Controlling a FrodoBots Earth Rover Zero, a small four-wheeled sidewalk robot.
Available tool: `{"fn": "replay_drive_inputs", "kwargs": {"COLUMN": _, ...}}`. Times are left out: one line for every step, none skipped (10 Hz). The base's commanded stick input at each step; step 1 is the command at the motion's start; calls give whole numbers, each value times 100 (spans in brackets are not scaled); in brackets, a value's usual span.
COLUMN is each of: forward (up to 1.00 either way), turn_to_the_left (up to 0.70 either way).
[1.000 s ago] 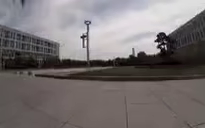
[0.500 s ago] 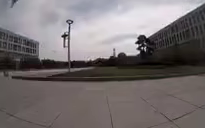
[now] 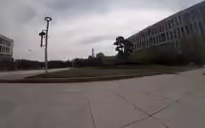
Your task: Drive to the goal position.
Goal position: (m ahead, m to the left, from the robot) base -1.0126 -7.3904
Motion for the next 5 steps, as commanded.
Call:
{"fn": "replay_drive_inputs", "kwargs": {"forward": 70, "turn_to_the_left": -27}}
{"fn": "replay_drive_inputs", "kwargs": {"forward": 70, "turn_to_the_left": -27}}
{"fn": "replay_drive_inputs", "kwargs": {"forward": 70, "turn_to_the_left": -27}}
{"fn": "replay_drive_inputs", "kwargs": {"forward": 70, "turn_to_the_left": -27}}
{"fn": "replay_drive_inputs", "kwargs": {"forward": 70, "turn_to_the_left": -27}}
